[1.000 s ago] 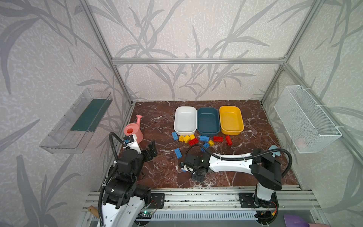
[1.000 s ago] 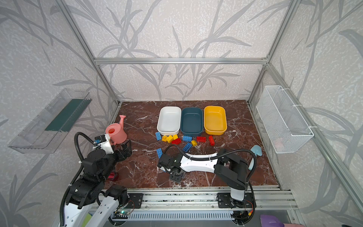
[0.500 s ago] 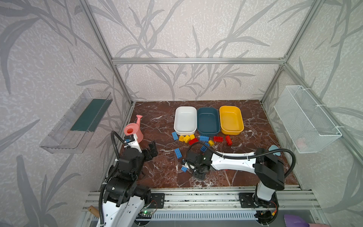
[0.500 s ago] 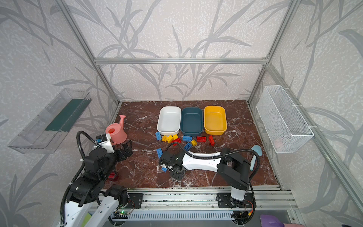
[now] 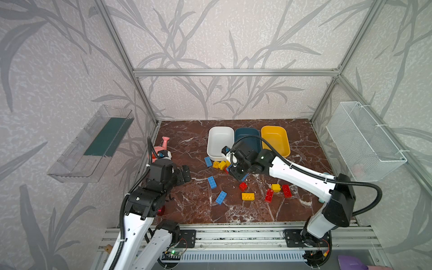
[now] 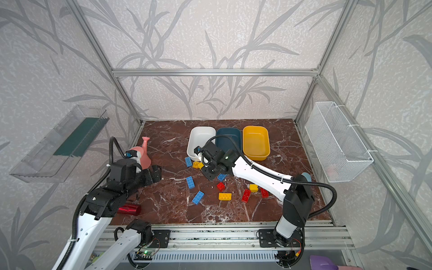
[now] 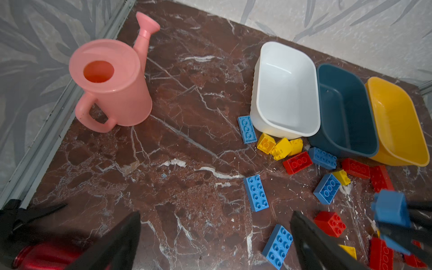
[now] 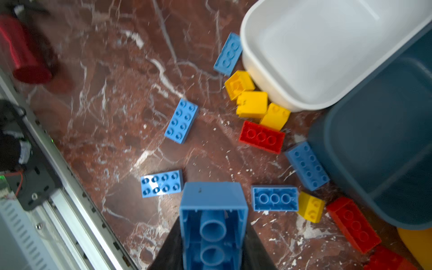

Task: Sort the legos into containers by color
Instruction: Place the lego in the container.

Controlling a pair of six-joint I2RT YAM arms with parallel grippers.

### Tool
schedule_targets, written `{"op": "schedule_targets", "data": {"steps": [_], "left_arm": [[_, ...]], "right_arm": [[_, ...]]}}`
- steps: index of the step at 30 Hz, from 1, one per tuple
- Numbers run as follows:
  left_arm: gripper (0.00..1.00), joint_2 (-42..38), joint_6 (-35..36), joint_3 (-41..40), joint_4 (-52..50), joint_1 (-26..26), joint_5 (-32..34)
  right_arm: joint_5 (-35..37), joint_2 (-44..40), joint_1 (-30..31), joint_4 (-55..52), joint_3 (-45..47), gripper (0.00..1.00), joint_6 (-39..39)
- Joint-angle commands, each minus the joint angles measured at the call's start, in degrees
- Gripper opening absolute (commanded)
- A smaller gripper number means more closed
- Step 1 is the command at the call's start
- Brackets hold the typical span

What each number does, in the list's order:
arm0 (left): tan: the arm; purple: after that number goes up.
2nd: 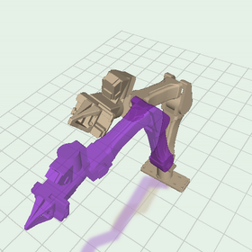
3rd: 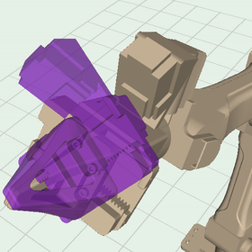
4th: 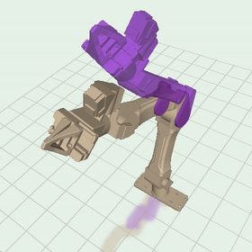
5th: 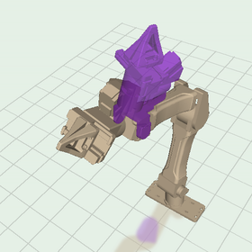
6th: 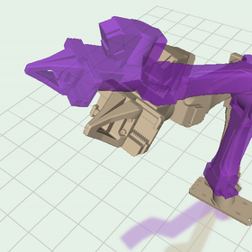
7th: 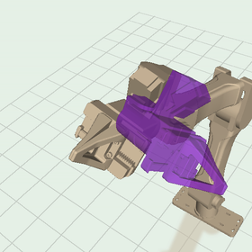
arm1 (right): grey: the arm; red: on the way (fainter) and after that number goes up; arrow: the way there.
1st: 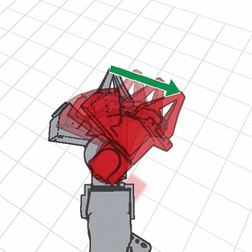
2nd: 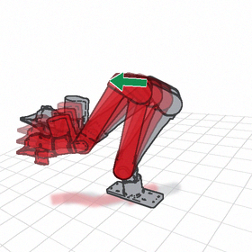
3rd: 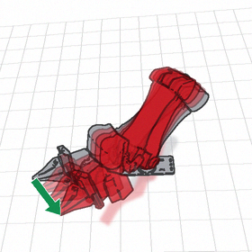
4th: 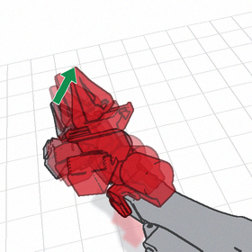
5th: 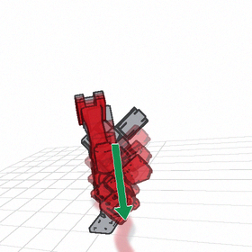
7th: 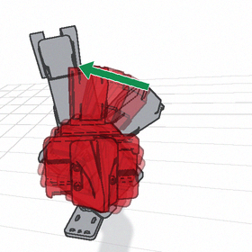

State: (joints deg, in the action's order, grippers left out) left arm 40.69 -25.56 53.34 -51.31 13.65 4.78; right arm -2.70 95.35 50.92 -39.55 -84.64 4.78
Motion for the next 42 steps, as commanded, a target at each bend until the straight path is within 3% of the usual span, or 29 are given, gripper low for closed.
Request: {"op": "schedule_targets", "data": {"steps": [1,4,15,23,27,30,33,36,42], "left_arm": [[0.99,2.11,0.44,1.77,-4.27,0.32,0.5],[0.99,4.01,0.36,1.48,-4.25,0.32,1.68],[0.97,5.63,-4.54,-5.7,2.21,0.76,-3.97],[0.99,8.34,-4.13,-8.15,5.93,1.97,-4.29],[0.97,9.54,-3.69,-7.99,5.76,2.51,-4.65],[0.96,9.65,-3.28,-7.99,6.07,3.13,-4.67],[0.97,10.99,-2.51,-6.89,4.91,4.63,-4.9],[0.97,12.29,-1.95,-4.83,2.36,6.06,-4.78],[0.97,15.08,-2.96,0.79,-3.99,9.43,-4.3]], "right_arm": [[-3.56,3.6,-3.12,3.34,-3.87,0.17,0.61],[-4.84,8.65,-5.67,3.56,-10.19,0.18,0.33],[-5.22,31.34,-9.59,1.71,-35.93,0.19,-1.43],[-6.42,47.91,-11.31,-7.05,-56.46,0.21,-2.33],[-6.98,51.44,-12.04,-9.45,-61.14,0.24,-2.14],[-6.86,51.54,-12.25,-9.06,-60.84,0.31,-2.11],[-6.71,50.92,-12.33,-8.54,-60.04,0.5,-1.96],[-6.62,49.52,-12.42,-8.59,-59.68,0.64,-2.16],[-6.46,43.15,-12.38,-10.17,-56.45,0.75,-1.79]]}}
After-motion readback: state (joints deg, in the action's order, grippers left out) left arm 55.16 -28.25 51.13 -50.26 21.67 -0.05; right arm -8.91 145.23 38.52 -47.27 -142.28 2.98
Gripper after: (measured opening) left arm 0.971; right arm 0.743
